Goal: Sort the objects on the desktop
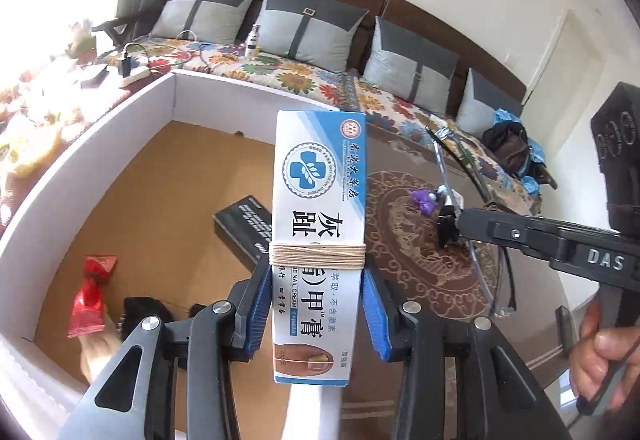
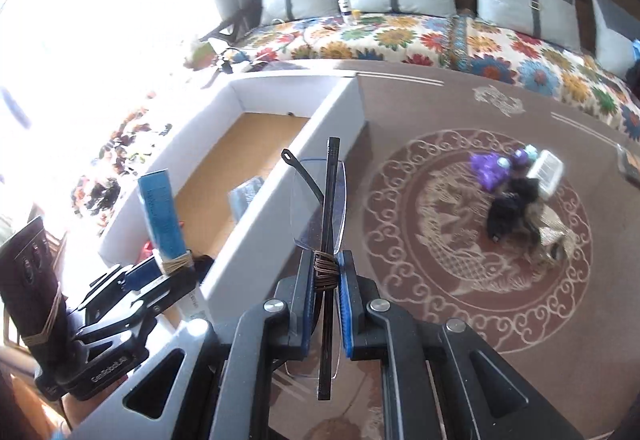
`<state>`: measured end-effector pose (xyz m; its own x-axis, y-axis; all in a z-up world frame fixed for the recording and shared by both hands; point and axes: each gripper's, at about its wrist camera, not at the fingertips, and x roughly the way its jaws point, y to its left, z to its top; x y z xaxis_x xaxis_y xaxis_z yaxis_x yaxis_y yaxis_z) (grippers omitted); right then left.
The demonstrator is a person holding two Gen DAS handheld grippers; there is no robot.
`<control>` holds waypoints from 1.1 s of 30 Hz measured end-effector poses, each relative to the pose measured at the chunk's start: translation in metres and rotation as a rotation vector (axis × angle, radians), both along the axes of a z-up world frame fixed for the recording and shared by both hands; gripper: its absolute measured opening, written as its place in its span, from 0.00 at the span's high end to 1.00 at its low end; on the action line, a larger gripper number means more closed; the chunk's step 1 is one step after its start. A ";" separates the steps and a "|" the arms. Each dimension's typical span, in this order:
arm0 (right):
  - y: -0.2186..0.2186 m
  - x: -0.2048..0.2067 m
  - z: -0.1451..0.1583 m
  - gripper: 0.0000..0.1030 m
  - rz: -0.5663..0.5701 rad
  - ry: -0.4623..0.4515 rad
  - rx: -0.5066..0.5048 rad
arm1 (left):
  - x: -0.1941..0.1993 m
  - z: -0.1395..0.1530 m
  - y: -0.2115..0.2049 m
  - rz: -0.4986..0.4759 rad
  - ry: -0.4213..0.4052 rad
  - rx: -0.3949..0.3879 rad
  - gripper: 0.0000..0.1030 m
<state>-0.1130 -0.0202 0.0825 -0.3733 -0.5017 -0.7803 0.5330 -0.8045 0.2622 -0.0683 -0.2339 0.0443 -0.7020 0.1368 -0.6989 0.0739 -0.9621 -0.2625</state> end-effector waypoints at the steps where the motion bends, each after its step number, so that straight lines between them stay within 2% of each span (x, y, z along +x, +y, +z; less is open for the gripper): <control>1: -0.023 0.005 0.002 0.89 0.045 0.007 -0.013 | -0.001 -0.002 -0.014 0.023 -0.011 -0.022 0.59; 3: -0.064 0.017 0.000 0.89 0.116 0.022 -0.013 | -0.001 -0.007 -0.041 0.067 -0.037 -0.004 0.59; 6: -0.112 0.026 -0.019 0.89 0.173 0.012 0.017 | 0.001 -0.019 -0.070 0.121 -0.076 -0.023 0.59; 8: -0.132 0.025 -0.040 0.88 0.182 -0.022 0.049 | -0.001 -0.032 -0.082 0.137 -0.118 -0.032 0.59; 10: -0.145 0.020 -0.064 0.87 0.195 -0.077 0.064 | -0.006 -0.050 -0.086 0.143 -0.199 -0.056 0.58; 11: -0.150 0.018 -0.075 0.83 0.200 -0.108 0.071 | -0.009 -0.058 -0.088 0.150 -0.236 -0.073 0.52; 12: -0.152 0.015 -0.084 0.78 0.200 -0.135 0.073 | -0.008 -0.064 -0.089 0.157 -0.258 -0.088 0.41; 13: -0.151 0.014 -0.089 0.60 0.196 -0.150 0.067 | -0.004 -0.069 -0.088 0.167 -0.267 -0.101 0.36; 14: -0.146 0.015 -0.089 0.44 0.186 -0.144 0.052 | 0.000 -0.069 -0.089 0.180 -0.256 -0.100 0.35; 15: -0.138 0.016 -0.086 0.41 0.174 -0.124 0.024 | 0.004 -0.066 -0.090 0.193 -0.230 -0.093 0.34; 17: -0.118 0.019 -0.075 0.34 0.161 -0.076 -0.028 | 0.012 -0.062 -0.089 0.225 -0.197 -0.093 0.25; 18: -0.106 0.021 -0.070 0.32 0.148 -0.042 -0.042 | 0.014 -0.058 -0.087 0.240 -0.182 -0.096 0.25; 20: -0.076 0.024 -0.058 0.18 0.110 0.047 -0.049 | 0.024 -0.050 -0.077 0.241 -0.136 -0.095 0.25; 21: -0.058 0.026 -0.055 0.12 0.082 0.097 -0.040 | 0.026 -0.044 -0.070 0.235 -0.111 -0.097 0.25; 22: -0.038 0.026 -0.054 0.03 0.046 0.147 -0.017 | 0.030 -0.038 -0.061 0.222 -0.083 -0.101 0.25; 25: 0.030 0.027 -0.077 0.00 -0.059 0.257 0.117 | 0.039 -0.023 -0.021 0.142 -0.017 -0.101 0.25; 27: 0.077 0.022 -0.107 0.00 -0.121 0.247 0.242 | 0.041 -0.012 0.014 0.062 0.018 -0.092 0.24; 29: 0.123 0.017 -0.135 0.00 -0.181 0.196 0.327 | 0.041 -0.004 0.052 -0.026 0.045 -0.083 0.21; 32: 0.192 0.019 -0.159 0.00 -0.285 0.162 0.368 | 0.038 -0.002 0.115 -0.160 0.060 -0.075 0.00; 33: 0.210 0.019 -0.164 0.00 -0.315 0.153 0.377 | 0.035 -0.007 0.135 -0.198 0.057 -0.077 0.00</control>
<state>-0.0943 0.1899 -0.0814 -0.5854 -0.0401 -0.8097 0.2586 -0.9558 -0.1396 -0.0337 -0.0992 0.0375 -0.7055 0.2235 -0.6725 -0.1313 -0.9738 -0.1859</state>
